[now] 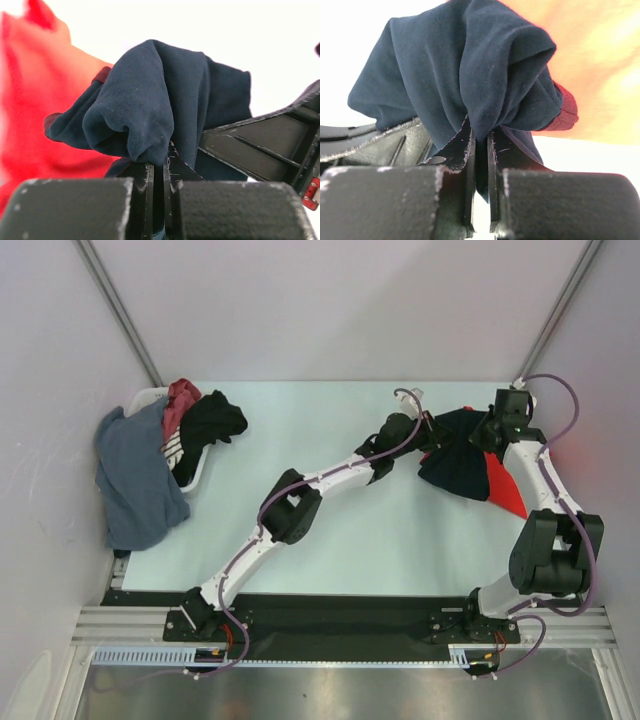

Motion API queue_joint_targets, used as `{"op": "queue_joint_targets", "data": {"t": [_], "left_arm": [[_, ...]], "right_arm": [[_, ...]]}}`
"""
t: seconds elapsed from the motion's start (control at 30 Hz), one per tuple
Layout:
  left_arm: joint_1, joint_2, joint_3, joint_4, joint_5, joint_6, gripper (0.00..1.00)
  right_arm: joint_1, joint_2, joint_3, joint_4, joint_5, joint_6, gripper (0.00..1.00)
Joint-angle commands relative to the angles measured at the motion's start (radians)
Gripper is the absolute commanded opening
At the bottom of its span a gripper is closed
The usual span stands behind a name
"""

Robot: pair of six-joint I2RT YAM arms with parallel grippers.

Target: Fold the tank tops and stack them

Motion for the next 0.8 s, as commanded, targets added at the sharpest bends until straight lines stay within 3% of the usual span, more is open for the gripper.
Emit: {"op": "queue_joint_targets", "data": {"t": [0.0,0.3,0.47,0.67,0.77], "left_arm": [[-0.056,0.01,0.105,0.2,-0.053,-0.038,0.0],[-0.102,0.071,0.198,0.205,-0.188,0.014,0.0],[-0.108,0.116,0.223,0.203,-0.329,0.013,0.0],[-0.116,0.163,0.305,0.165,-0.389,-0.006,0.0],[-0.122,0.131,0.263,0.188,-0.387,-0.009,0.0]], "right_arm": [[-0.025,-0.092,-0.019,0.022,0.009,0.002,0.0],[-0.201,-0.09,-0.071,0.039,-0.112,0.005,0.0],[-0.223,-0.06,-0.101,0.099,-0.137,0.047,0.0],[-0.238,-0.024,-0.087,0.085,-0.149,0.056,0.0],[-0.241,-0.067,-0.113,0.083,-0.109,0.052,0.0]]}}
